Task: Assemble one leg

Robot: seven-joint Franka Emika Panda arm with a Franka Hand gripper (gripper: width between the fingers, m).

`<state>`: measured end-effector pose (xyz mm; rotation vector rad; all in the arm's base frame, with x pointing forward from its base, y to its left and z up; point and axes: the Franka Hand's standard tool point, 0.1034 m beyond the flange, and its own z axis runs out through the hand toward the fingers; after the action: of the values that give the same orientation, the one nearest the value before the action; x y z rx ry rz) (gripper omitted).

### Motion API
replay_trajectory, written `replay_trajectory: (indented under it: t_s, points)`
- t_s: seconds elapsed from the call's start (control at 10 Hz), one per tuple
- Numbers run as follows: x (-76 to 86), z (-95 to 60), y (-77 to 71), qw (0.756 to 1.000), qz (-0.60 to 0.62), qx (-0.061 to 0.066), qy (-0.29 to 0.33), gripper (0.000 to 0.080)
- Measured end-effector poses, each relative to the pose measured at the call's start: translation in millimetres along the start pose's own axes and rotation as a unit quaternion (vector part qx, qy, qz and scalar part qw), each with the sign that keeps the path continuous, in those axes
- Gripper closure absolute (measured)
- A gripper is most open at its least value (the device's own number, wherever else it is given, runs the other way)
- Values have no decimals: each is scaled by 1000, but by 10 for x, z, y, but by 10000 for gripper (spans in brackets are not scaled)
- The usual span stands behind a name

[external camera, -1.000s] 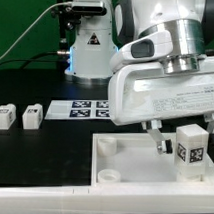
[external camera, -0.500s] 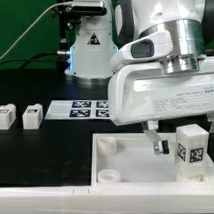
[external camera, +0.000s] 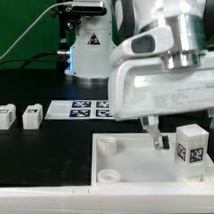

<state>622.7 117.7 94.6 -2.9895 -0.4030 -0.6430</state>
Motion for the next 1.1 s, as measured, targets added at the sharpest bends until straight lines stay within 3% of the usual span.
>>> replay_trajectory:
  t_s: [0.1,0.2,0.3,0.6,0.7,1.1]
  points:
    - [69,-76,-1,1000,-1,0,4,150]
    - [6,-50,-20,999,-1,7,-41,150]
    - [3,-59,-44,993,0,19,-115,150]
    - [10,47,-23,967,1,41,-252,150]
    - [148,126,16,974,3,38,-225,150]
    - [73,190,-40,972,14,37,-232,176]
